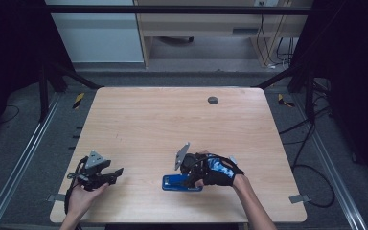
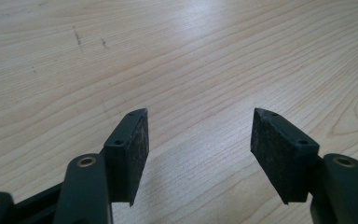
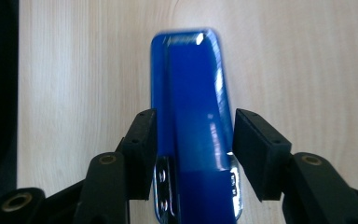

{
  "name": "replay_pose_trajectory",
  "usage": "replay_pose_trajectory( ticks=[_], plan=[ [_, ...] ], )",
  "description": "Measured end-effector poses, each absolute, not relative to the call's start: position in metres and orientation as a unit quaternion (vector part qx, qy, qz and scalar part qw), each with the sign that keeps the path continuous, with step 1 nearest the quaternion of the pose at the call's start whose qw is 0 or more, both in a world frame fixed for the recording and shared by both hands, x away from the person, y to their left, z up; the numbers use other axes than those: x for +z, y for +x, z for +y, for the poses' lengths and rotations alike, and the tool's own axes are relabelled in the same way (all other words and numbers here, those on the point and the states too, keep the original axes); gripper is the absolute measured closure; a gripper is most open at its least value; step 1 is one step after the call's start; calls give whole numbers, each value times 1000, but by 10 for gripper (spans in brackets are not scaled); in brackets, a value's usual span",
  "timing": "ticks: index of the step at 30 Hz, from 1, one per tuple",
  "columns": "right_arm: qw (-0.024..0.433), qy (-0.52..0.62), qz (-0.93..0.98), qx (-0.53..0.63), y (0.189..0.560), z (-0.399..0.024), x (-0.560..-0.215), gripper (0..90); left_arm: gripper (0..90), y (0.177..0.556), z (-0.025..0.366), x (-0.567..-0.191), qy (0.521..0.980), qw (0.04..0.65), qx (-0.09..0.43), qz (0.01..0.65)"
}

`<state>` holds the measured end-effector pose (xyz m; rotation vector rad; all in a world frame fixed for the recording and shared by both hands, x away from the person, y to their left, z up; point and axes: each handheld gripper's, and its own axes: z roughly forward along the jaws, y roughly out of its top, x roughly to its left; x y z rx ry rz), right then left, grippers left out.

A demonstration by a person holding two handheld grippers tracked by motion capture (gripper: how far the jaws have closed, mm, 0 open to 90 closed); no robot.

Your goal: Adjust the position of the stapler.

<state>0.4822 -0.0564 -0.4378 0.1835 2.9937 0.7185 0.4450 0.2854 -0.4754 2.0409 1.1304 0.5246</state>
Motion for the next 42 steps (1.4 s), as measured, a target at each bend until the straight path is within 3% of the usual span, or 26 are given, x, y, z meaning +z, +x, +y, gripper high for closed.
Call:
replay_pose_trajectory(
  ticks=[12, 21, 42],
  plan=[
    [120, 224, 879, 404, 467, -103, -412, 509, 405, 442, 277, -465, 793, 387, 196, 428],
    [151, 288, 832, 450, 445, -139, -416, 520, 444, 442, 262, -447, 800, 401, 199, 401],
    [119, 317, 822, 458, 416, -158, -453, 784, 453, 444, 199, -422, 813, 424, 189, 351]
  ],
)
